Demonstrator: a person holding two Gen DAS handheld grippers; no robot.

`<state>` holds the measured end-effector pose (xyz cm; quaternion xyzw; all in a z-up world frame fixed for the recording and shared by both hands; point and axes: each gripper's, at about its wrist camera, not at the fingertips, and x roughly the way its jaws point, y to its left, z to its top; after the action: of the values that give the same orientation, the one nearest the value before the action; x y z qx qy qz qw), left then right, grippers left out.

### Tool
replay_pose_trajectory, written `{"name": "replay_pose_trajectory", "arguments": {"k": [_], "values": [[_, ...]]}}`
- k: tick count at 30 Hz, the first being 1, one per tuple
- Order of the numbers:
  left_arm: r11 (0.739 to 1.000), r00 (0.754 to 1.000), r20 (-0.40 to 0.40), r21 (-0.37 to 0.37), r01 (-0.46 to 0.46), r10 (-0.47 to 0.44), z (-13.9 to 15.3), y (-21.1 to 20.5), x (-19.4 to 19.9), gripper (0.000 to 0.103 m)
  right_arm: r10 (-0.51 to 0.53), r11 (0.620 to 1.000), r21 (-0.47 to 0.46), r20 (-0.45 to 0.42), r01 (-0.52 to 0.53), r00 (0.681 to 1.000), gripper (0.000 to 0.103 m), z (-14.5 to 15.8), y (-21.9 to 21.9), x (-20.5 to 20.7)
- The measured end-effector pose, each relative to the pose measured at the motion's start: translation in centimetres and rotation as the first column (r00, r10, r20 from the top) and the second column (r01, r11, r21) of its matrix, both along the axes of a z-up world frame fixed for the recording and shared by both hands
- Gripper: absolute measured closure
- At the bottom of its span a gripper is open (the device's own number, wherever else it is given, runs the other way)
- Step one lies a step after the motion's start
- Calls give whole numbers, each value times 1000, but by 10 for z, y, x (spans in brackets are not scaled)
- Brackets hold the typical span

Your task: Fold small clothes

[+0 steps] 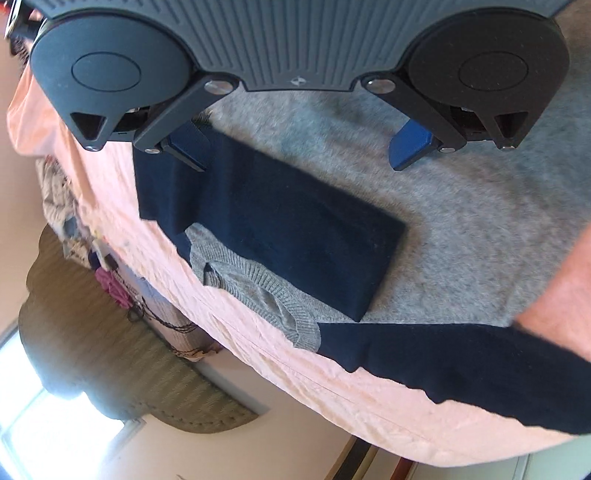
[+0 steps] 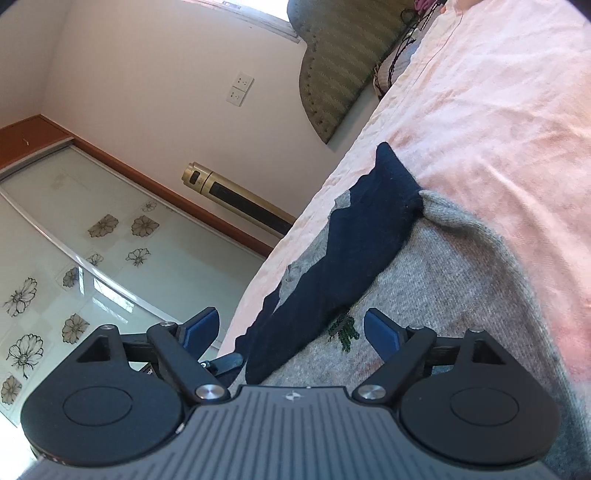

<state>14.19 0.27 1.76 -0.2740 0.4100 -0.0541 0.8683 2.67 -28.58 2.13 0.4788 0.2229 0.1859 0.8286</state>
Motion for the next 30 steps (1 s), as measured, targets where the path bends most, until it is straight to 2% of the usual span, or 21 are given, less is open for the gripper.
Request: {"name": "replay_pose_trajectory", "arguments": {"k": [4,6,7,8,9,11,12,15,17,18,20,21,22,24,26,28,30], "values": [[998,999,3,53,-36,36,-2,-7,19,1,8,1000,3,-1,-8,1000,14,-1,0,3],[992,999,19,115,-45,44,-1,-14,27,9,14,1000,-4,1,-14,1000,13,-1,1,3],[986,999,22,159,-50,47,-1,-18,30,38,16,1000,-9,3,-16,1000,12,-1,2,4],[973,999,19,226,-52,49,0,-23,35,75,17,1000,-14,4,-17,1000,12,0,2,4],[958,999,14,282,-52,50,0,-25,40,82,19,1000,-19,5,-19,1000,11,0,3,5],[951,999,32,306,-45,37,4,-24,41,96,20,999,-29,6,-19,1000,11,0,4,5],[952,998,58,303,-51,35,9,-22,38,98,20,999,-34,7,-20,1000,11,-1,4,6],[940,984,176,329,-88,30,34,-13,20,98,21,999,-44,10,-21,1000,11,-1,5,6],[920,980,190,372,-121,52,38,-4,16,98,22,998,-52,11,-22,1000,11,0,6,6],[903,984,171,413,-116,48,34,0,19,98,23,998,-56,12,-22,1000,11,0,7,6],[869,996,81,495,-18,-26,15,2,28,96,27,997,-69,15,-26,1000,10,1,9,7],[866,998,24,498,33,-52,7,5,29,94,30,997,-77,16,-28,999,9,1,10,7],[875,998,-2,480,60,-67,4,9,25,91,33,996,-88,17,-31,999,8,2,12,7],[888,995,37,454,70,-97,9,17,6,75,30,994,-110,15,-28,999,8,5,13,6],[892,988,117,450,38,-101,19,31,-19,22,-2,990,-142,34,7,999,7,15,13,3],[886,965,261,452,-106,-18,28,54,-39,7,-5,983,-181,94,22,996,5,35,12,8],[873,939,335,429,-232,85,32,83,-41,7,20,973,-231,132,11,991,0,57,12,30]]}}
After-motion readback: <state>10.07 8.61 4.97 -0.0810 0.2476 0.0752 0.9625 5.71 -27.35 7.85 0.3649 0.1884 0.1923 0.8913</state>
